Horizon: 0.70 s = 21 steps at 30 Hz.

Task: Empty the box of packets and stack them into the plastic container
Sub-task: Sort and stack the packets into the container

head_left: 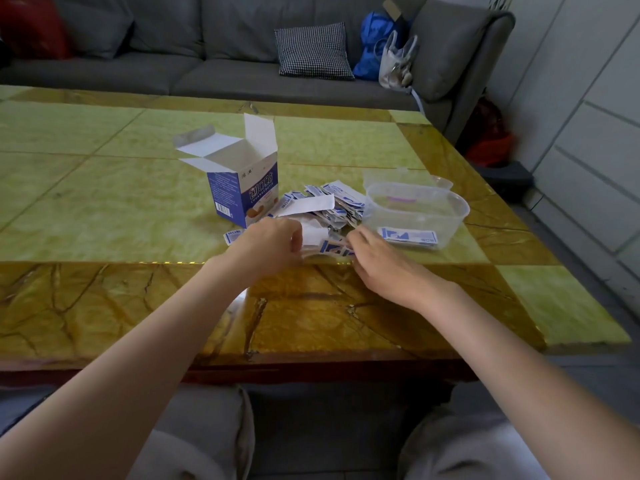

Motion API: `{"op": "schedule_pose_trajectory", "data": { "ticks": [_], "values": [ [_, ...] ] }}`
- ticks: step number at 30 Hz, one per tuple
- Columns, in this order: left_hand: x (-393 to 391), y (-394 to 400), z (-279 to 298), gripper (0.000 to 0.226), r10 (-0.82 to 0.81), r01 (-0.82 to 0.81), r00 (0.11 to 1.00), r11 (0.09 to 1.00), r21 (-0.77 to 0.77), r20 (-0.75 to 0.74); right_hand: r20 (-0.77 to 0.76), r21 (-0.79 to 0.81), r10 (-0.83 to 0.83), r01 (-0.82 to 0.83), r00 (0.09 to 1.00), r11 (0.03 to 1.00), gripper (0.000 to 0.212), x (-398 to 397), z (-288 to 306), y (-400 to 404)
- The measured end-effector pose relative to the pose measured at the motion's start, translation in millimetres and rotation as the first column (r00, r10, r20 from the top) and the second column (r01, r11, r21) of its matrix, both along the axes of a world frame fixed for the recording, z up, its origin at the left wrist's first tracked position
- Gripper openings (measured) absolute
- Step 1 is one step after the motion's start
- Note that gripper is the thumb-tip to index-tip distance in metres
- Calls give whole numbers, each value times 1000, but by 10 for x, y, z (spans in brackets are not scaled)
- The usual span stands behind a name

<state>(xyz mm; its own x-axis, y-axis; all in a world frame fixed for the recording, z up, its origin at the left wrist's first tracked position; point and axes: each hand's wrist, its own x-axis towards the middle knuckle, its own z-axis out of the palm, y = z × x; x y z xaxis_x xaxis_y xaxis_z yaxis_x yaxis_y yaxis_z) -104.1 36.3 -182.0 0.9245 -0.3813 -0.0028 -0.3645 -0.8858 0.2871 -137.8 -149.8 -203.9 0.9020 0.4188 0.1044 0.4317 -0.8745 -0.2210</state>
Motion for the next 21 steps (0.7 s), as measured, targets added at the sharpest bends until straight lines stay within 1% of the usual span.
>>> {"op": "schedule_pose_trajectory", "data": {
  "ticks": [2, 4, 5, 7, 9, 11, 12, 14, 16, 17, 18, 19, 20, 21],
  "values": [
    [-1, 3, 7, 19, 19, -16, 998, 999, -41, 67, 34, 63, -42, 39, 999, 997, 14, 15, 18, -37],
    [-12, 0, 29, 22, 19, -13, 995, 998, -64, 102, 59, 130, -104, 95, 993, 987, 15, 21, 54, -62],
    [-17, -2, 40, 23, 13, -5, 995, 997, -81, 96, 61, 180, -133, 121, 989, 976, 15, 12, 77, -69],
    [-20, 5, 67, 21, -6, 10, 1000, 987, -159, 27, 26, 293, -177, 162, 984, 942, 16, -12, 112, -64],
    [-13, 17, 77, 16, -33, 23, 999, 964, -263, -37, -77, 411, -204, 218, 976, 885, 24, -24, 147, -42],
    [7, 24, 76, 6, -37, 24, 999, 944, -330, -33, -231, 519, -209, 302, 950, 800, 25, -23, 165, -22],
    [18, 26, 65, 6, -25, 16, 999, 931, -365, -20, -300, 545, -204, 343, 932, 765, 25, -5, 158, -23],
    [20, 16, 53, 11, 21, -40, 999, 890, -453, -46, -382, 554, -205, 401, 901, 729, 28, 16, 131, -22],
    [19, 0, 66, 22, 36, -110, 989, 819, -564, -141, -404, 608, -202, 427, 892, 669, 31, 21, 133, -12],
    [15, -7, 71, 25, 31, -130, 985, 792, -597, -172, -388, 647, -195, 417, 901, 639, 30, 23, 145, -7],
    [15, -16, 78, 25, 25, -130, 984, 785, -605, -178, -338, 670, -194, 380, 921, 637, 27, 23, 168, 4],
    [14, -25, 84, 21, 20, -98, 990, 810, -579, -139, -244, 646, -204, 316, 948, 695, 25, 15, 199, 15],
    [13, -32, 95, 14, 8, -37, 998, 856, -515, -59, -92, 577, -201, 216, 975, 787, 21, 8, 229, 23],
    [3, -42, 108, 6, -14, 25, 1000, 896, -443, 28, 80, 478, -159, 102, 984, 873, 18, 1, 255, 30]
  ]
}}
